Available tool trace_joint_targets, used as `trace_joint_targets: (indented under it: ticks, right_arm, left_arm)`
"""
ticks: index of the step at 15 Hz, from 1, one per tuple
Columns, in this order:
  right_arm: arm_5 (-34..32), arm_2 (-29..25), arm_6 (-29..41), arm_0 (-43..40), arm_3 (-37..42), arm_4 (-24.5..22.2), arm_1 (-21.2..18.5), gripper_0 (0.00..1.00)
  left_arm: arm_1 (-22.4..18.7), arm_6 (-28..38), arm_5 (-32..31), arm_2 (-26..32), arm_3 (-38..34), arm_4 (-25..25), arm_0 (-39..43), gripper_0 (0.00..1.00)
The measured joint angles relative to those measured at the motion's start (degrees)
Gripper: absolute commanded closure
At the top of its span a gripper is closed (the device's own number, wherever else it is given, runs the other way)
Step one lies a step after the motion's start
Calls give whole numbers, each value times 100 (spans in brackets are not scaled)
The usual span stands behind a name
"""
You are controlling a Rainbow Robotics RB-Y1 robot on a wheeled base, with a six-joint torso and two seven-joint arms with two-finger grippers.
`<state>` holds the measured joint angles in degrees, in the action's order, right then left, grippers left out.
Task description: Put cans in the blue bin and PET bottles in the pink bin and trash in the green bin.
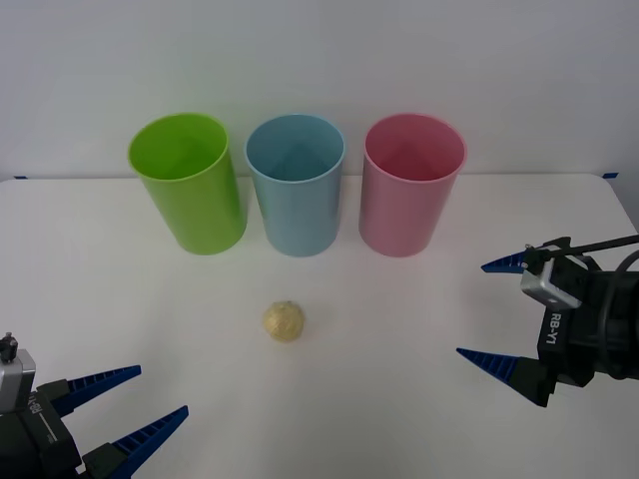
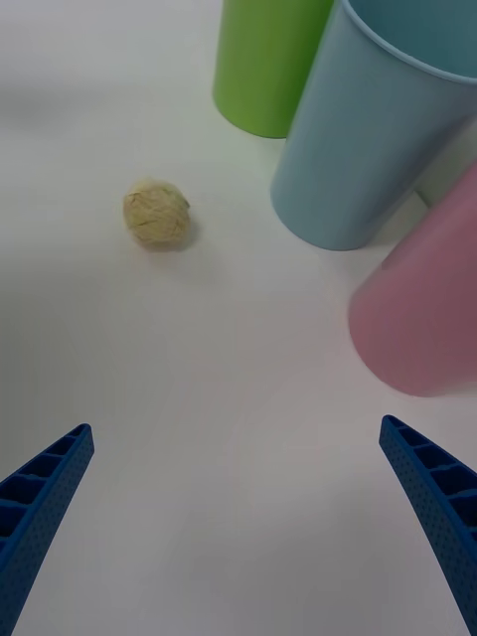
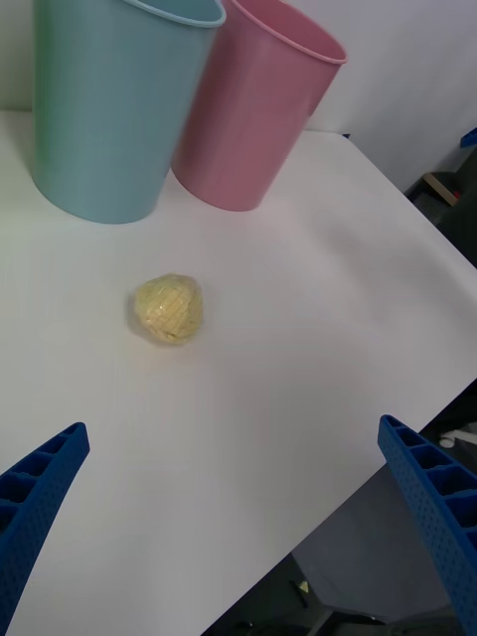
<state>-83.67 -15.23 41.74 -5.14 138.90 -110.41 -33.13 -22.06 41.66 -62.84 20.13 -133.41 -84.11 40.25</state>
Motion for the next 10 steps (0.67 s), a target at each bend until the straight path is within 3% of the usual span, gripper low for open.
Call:
trace_joint_targets:
  ticks: [3, 7, 10]
  right_arm:
    - [-3, 544, 482, 492, 44, -177, -258, 0]
    - [-3, 1417, 822, 1330, -92, -1001, -290, 0]
    - [-2, 2103, 1383, 1901, -348, -1273, -415, 0]
  left_arm:
    - [0, 0, 0, 0, 0, 0, 0, 0]
    - [0, 0, 0, 0, 0, 0, 0, 0]
    - [0, 0, 0, 0, 0, 0, 0, 0]
